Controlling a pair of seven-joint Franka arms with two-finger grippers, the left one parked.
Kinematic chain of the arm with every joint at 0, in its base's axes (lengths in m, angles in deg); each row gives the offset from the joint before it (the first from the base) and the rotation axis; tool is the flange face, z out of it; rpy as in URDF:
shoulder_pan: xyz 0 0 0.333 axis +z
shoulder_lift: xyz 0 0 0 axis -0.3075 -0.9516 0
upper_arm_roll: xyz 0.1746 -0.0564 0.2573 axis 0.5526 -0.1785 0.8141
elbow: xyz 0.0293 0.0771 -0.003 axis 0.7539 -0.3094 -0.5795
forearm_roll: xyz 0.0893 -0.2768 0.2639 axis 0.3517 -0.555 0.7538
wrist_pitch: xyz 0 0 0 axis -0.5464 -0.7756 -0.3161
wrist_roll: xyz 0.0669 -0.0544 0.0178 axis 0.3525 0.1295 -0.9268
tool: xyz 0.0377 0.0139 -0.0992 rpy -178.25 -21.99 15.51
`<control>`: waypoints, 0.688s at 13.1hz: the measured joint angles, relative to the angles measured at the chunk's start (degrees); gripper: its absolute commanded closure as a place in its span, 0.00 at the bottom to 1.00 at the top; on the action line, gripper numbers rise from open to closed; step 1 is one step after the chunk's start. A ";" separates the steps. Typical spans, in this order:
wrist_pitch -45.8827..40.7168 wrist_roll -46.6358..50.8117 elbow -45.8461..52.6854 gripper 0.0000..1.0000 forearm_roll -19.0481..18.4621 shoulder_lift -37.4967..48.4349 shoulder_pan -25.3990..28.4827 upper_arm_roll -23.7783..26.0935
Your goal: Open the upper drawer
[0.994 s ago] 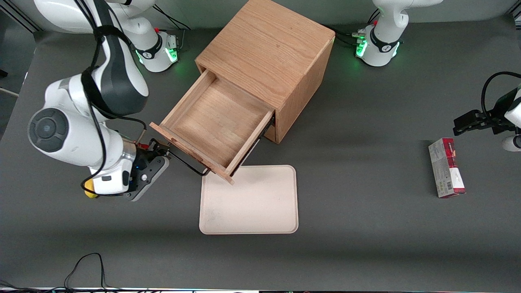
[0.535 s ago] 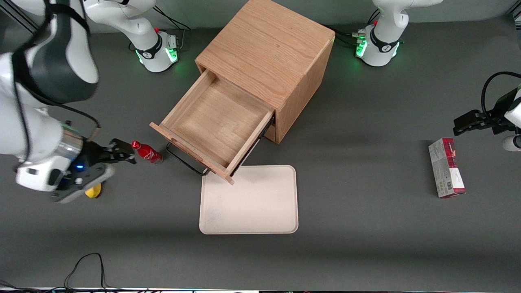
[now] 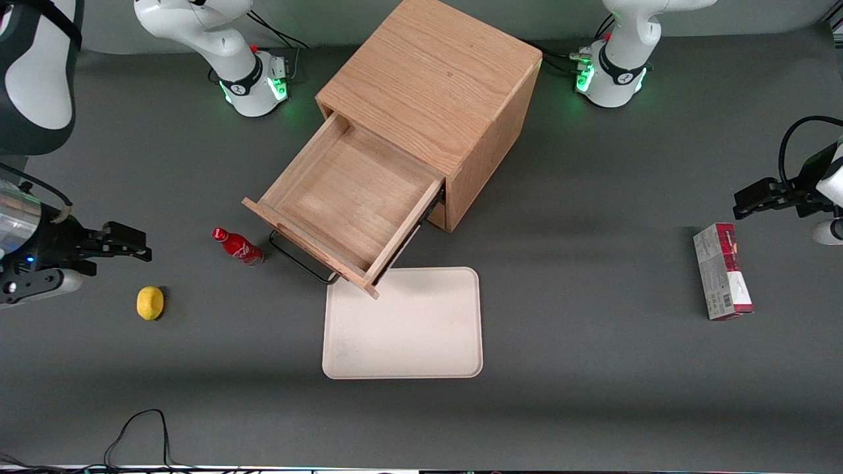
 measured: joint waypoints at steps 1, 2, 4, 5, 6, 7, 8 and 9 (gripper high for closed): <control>0.45 0.34 -1.02 0.00 -0.40 0.91 -1.00 0.28; 1.67 0.75 -2.77 0.00 -1.10 2.29 -3.18 2.00; 5.46 2.65 -8.10 0.00 -4.75 6.34 -11.35 10.79; 6.54 3.90 -10.73 0.00 -5.91 8.47 -15.34 15.31; 7.18 4.65 -12.94 0.00 -6.39 10.42 -18.29 18.55; 7.35 5.08 -14.57 0.00 -6.58 12.05 -20.13 20.40; 7.42 5.24 -15.70 0.00 -6.62 13.30 -21.26 21.39; 7.51 5.30 -16.35 0.00 -6.68 14.09 -21.79 21.79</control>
